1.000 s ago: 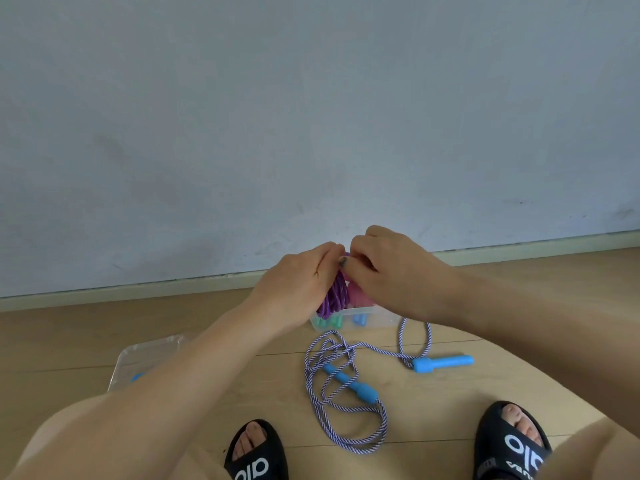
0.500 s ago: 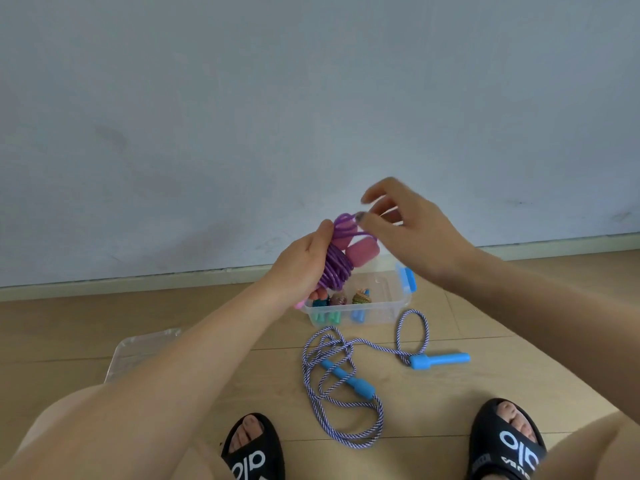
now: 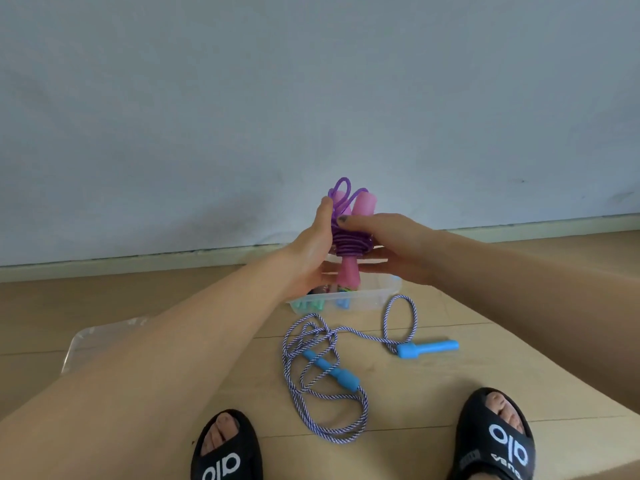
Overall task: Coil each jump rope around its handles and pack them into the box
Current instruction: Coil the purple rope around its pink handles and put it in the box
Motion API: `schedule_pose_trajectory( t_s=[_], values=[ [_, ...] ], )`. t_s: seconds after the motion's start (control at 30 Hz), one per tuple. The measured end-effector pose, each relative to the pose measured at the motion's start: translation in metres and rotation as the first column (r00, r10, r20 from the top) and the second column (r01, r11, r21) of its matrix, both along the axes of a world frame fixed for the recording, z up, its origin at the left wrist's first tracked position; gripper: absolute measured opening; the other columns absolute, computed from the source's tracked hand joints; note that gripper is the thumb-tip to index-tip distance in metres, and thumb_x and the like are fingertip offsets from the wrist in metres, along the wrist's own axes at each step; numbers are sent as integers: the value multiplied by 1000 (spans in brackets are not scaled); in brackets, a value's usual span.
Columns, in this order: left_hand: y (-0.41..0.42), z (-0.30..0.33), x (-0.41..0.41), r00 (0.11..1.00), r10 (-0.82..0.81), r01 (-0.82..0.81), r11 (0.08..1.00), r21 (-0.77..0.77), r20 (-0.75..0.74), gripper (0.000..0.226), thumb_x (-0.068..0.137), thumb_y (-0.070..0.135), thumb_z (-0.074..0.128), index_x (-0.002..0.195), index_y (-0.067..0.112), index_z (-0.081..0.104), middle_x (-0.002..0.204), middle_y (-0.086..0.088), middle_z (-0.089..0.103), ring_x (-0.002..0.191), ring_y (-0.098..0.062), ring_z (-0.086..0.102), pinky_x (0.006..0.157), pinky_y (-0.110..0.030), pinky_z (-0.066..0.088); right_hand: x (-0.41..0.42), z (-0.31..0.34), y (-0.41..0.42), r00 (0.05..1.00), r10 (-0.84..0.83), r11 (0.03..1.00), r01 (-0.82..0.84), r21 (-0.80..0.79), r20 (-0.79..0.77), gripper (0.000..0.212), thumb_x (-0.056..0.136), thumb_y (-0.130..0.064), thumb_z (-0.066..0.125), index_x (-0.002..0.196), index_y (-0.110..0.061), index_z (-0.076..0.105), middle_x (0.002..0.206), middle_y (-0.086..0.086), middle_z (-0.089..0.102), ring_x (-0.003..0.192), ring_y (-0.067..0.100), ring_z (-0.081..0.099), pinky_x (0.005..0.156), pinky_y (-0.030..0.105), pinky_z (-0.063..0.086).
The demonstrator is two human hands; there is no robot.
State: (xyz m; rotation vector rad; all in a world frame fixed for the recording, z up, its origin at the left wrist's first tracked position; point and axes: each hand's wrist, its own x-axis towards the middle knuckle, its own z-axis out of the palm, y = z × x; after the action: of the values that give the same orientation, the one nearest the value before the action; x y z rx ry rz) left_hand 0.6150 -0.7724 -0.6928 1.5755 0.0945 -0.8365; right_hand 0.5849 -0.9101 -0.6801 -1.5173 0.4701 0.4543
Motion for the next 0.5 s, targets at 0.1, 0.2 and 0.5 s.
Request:
schedule_pose_trajectory(
  t_s=[0.1,0.2,0.5],
  values=[
    [0,-39,26,984,-127,79,941,328,127,68,94,70,19,135,22,46,119,-6,58,107,-24,59,98,-40,46,31,-36,-13,988,-139,988,134,-76,-71,43,82,-33,76,115,-9,62,108,14,71,95,27,73,86,43,59],
    [7,-88,43,891,-414,230,766,601,185,58,94,63,36,134,22,40,118,-1,56,103,-22,57,90,-36,44,62,-81,-26,981,-169,954,139,-266,-92,29,84,-32,72,95,-11,55,96,11,68,84,25,72,84,42,60],
    [7,-177,66,300,-952,341,162,926,56,23,100,32,44,119,20,50,115,-4,59,93,-22,57,73,-34,47,117,-217,-31,982,-16,727,-119,-676,-190,65,86,-28,64,130,2,27,116,17,60,102,35,65,82,38,53]
  ],
)
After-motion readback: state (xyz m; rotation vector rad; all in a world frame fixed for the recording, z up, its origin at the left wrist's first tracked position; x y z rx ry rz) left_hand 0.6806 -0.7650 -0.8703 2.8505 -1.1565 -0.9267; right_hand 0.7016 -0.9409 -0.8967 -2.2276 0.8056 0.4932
